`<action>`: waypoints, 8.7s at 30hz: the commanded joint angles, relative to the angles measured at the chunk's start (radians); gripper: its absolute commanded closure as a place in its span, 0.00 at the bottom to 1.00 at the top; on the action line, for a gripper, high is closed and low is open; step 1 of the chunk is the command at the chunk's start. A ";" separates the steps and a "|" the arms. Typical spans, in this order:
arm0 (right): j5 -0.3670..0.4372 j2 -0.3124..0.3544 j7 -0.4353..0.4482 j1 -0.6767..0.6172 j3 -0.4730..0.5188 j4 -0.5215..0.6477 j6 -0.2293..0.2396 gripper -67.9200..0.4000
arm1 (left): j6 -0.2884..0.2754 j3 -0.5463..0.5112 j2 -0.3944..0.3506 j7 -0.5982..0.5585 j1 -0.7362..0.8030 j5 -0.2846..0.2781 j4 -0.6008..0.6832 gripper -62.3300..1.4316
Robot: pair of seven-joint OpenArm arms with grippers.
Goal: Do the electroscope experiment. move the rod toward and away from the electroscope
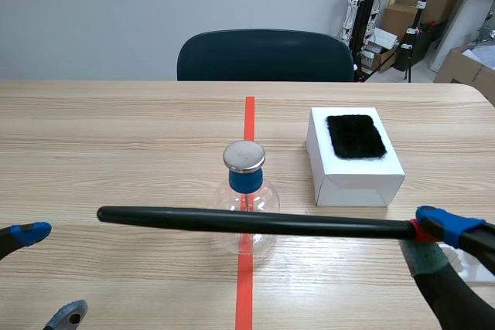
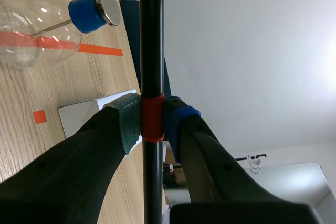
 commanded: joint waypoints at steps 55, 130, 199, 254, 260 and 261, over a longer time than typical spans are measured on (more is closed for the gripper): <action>0.287 0.147 -0.220 0.430 0.308 -0.054 0.129 0.94 | -0.002 -0.006 -0.009 -0.013 0.002 -0.011 0.005 0.00; 0.124 0.211 -0.190 0.381 0.208 0.040 0.330 0.94 | -0.002 -0.006 -0.009 -0.013 0.002 -0.011 0.005 0.00; 0.175 -0.280 0.124 -0.117 0.403 0.153 0.443 0.94 | -0.002 -0.006 -0.009 -0.013 0.002 -0.011 0.005 0.00; 0.175 -0.280 0.121 -0.117 0.403 0.153 0.443 0.94 | -0.002 -0.006 -0.009 -0.013 0.002 -0.011 0.005 0.00; 0.176 -0.280 0.121 -0.117 0.403 0.153 0.443 0.94 | -0.002 -0.006 -0.009 -0.013 0.002 -0.011 0.005 0.00; 0.176 -0.280 0.121 -0.117 0.403 0.153 0.443 0.94 | -0.002 -0.006 -0.009 -0.013 0.002 -0.011 0.005 0.00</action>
